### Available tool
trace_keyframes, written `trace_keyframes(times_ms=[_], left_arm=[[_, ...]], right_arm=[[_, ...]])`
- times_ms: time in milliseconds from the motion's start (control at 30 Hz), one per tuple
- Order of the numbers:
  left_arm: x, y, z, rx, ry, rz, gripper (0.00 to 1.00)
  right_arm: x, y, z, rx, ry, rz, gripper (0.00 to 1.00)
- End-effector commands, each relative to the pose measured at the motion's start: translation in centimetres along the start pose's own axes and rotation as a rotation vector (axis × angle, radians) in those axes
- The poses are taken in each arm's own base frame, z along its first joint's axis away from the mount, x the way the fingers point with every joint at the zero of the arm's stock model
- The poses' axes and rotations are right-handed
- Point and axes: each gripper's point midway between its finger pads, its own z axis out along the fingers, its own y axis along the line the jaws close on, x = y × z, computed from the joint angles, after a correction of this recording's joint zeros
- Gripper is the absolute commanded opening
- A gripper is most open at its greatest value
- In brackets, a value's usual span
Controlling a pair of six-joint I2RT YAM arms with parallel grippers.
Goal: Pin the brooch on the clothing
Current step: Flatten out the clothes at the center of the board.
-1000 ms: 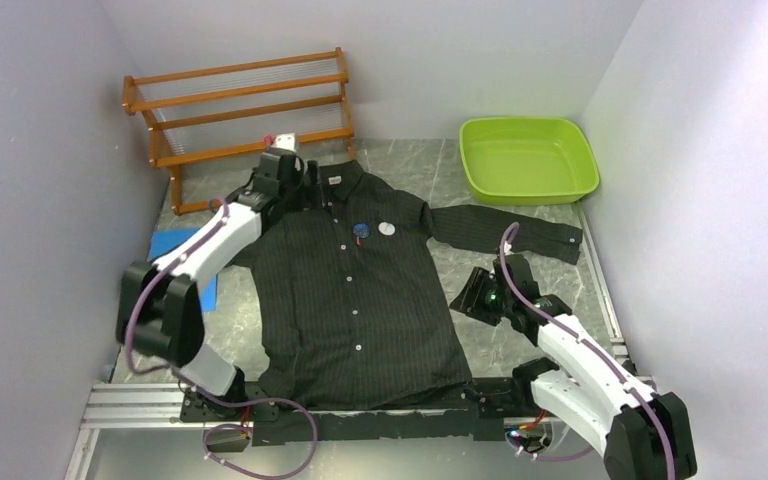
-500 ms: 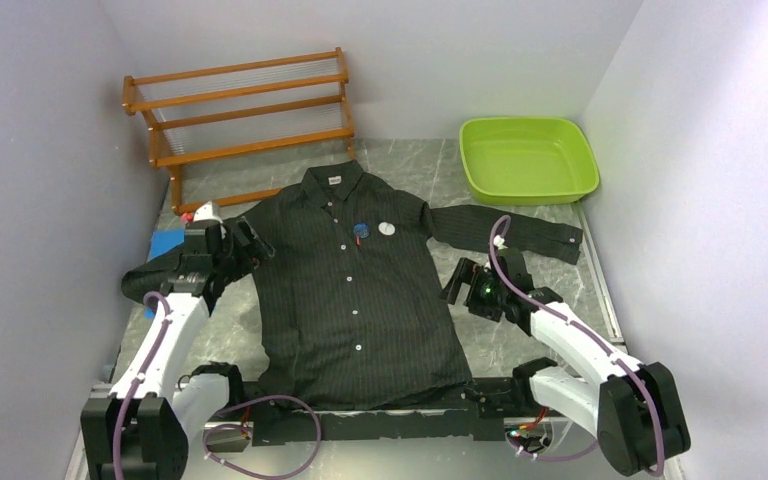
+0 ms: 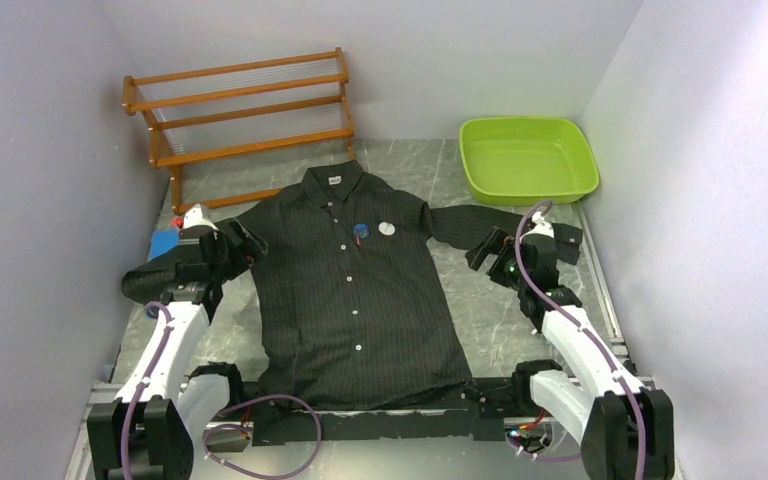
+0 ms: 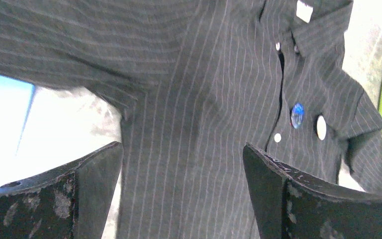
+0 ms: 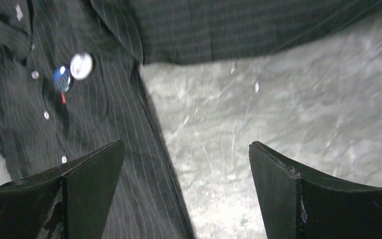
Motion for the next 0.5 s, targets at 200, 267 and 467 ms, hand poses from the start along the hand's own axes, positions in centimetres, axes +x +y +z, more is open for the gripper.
trace_keyframes(times_ms=[200, 267, 467], left_arm=[[-7.1, 2.3, -1.6, -0.091, -0.45, 0.127, 0.96], [-6.8, 1.3, -1.5, -0.031, -0.442, 0.155, 0.96], [-5.7, 0.3, 0.1, -0.016, -0.287, 0.175, 0.96]], right_arm=[[-8.7, -0.9, -3.2, 0.049, -0.52, -0.145, 1.0], [-8.7, 0.6, -3.4, -0.024, -0.514, -0.202, 1.0], [-7.4, 5.5, -0.9, -0.203, -0.314, -0.251, 0.99]])
